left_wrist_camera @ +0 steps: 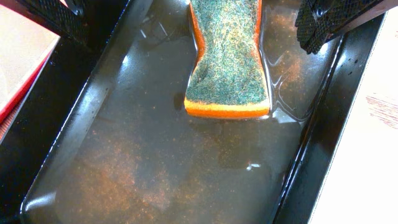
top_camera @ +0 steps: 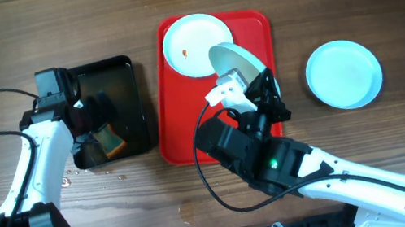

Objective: Clean dirty plates on tray and stack at the side
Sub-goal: 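Lift the bottom plate with the right gripper and stack it on the side plate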

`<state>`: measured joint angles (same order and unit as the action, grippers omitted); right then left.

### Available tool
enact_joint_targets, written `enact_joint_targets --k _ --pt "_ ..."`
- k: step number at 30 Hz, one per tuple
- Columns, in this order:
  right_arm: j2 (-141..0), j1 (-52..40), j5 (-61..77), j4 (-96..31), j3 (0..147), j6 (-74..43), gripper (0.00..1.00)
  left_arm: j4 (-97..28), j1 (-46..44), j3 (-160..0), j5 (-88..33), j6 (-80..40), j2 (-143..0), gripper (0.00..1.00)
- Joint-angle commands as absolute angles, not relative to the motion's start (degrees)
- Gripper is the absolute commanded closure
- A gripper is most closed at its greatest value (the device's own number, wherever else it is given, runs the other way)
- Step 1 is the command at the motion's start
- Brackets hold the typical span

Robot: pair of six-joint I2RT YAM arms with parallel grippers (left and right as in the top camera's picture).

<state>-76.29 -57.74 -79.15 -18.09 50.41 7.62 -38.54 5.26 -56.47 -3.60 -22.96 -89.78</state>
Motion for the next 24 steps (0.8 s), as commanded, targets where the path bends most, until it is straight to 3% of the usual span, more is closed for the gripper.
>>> enact_joint_targets --k 1,7,9,10,12,15,17,24 --pt "-76.62 -58.06 -81.28 -17.78 51.16 7.77 0.96 -38.52 5.37 -56.18 -4.47 -22.5 -89.36 0.0" --pt "-76.62 -59.24 -78.65 -18.37 51.13 8.6 0.96 -38.52 5.37 -56.18 -4.49 -22.5 -89.36 0.0" --pt "-76.53 -58.48 -83.02 -17.17 51.16 2.28 0.96 -38.52 5.37 -56.18 -4.47 -22.5 -89.36 0.0" --pt "-76.23 -59.0 -78.5 -16.73 51.16 2.11 0.96 -38.52 5.37 -56.18 -4.49 -22.5 -89.36 0.0" --pt "-76.2 -59.59 -74.56 -16.78 51.09 7.77 0.96 -38.52 5.37 -56.18 -4.49 -22.5 -89.36 0.0" --pt "-76.14 -58.33 -77.08 -16.73 51.05 3.07 0.96 -38.52 5.37 -56.18 -4.47 -22.5 -89.36 0.0" --pt "-75.75 -59.0 -71.5 -17.89 51.05 8.84 0.96 -38.52 5.37 -56.18 -4.49 -22.5 -89.36 0.0" --pt "-74.46 -56.49 -71.88 -20.67 51.05 0.08 0.96 -38.52 5.37 -56.18 -4.47 -22.5 -89.36 0.0"
